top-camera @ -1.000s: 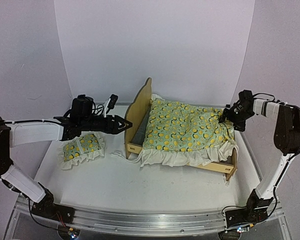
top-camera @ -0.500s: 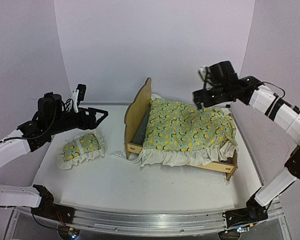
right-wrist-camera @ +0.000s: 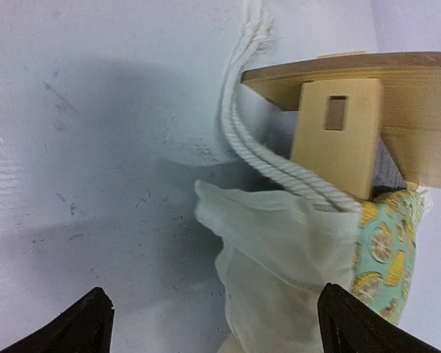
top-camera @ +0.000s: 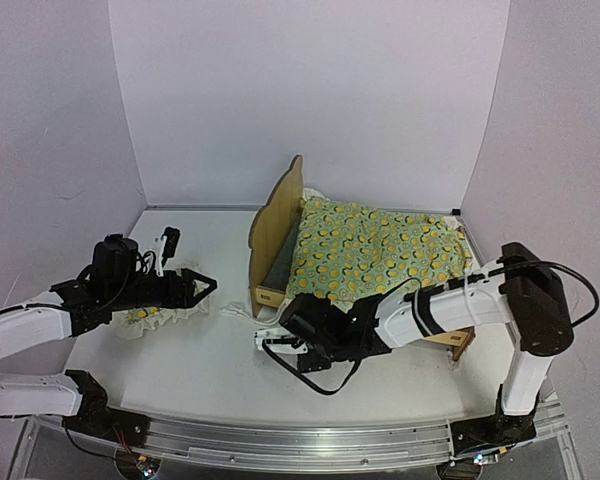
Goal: Set up the pet bed
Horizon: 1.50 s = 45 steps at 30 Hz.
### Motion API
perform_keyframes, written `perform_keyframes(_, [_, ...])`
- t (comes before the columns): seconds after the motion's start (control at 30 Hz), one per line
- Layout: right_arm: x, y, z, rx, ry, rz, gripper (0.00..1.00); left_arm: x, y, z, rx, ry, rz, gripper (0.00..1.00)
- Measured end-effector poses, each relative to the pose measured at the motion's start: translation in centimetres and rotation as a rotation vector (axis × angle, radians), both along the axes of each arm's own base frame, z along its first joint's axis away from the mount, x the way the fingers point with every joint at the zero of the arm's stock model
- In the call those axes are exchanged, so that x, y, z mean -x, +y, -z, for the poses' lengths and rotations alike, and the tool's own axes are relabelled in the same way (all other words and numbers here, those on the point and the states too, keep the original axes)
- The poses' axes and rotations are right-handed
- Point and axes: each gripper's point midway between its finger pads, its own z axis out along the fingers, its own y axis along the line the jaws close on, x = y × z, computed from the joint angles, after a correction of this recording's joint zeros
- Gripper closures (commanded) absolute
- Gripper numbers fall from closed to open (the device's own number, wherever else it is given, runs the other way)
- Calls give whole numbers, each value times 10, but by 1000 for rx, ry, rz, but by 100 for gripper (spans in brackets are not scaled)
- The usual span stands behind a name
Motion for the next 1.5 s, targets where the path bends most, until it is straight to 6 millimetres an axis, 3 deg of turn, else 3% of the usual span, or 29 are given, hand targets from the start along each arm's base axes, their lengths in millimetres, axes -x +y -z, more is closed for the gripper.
perform_keyframes(0.13, [-6, 7, 22, 68, -130, -82, 5, 9, 1, 6, 40, 12, 6, 20])
perform_keyframes(0.3, [-12, 33, 10, 27, -291, -128, 11, 16, 2, 15, 64, 41, 8, 20])
perform_keyframes(0.43, [-17, 43, 7, 21, -371, -133, 21, 18, 2, 15, 76, 42, 11, 21])
perform_keyframes(0.53, [-23, 43, 15, 57, -412, -131, 36, 18, 1, 12, 84, 37, 18, 21])
perform_keyframes(0.7, [-30, 40, 15, 80, -446, -115, 99, 20, -3, 9, 97, 30, 43, 18])
perform_keyframes(0.83, [-32, 37, 4, 61, -455, -92, 100, 24, -7, 8, 101, -4, 66, 18])
perform_keyframes(0.9, [-30, 34, -11, 39, -438, -78, 100, 31, -12, 8, 100, -37, 92, 20])
perform_keyframes(1.07, [-25, 21, -80, -174, -260, -27, 100, 58, -44, -4, 110, -150, 217, 28])
perform_keyframes(1.17, [-37, 1, -125, -375, -117, 32, 100, 63, -69, -5, 86, -183, 278, 30])
perform_keyframes(1.27, [-55, -28, -153, -538, 17, 95, 100, 61, -93, -5, 54, -195, 315, 31])
perform_keyframes(1.37, [-69, -48, -162, -638, 121, 145, 100, 49, -115, -12, 46, -207, 327, 33])
perform_keyframes(1.5, [-64, -50, -144, -676, 290, 143, 100, 31, -142, -32, 70, -226, 334, 45])
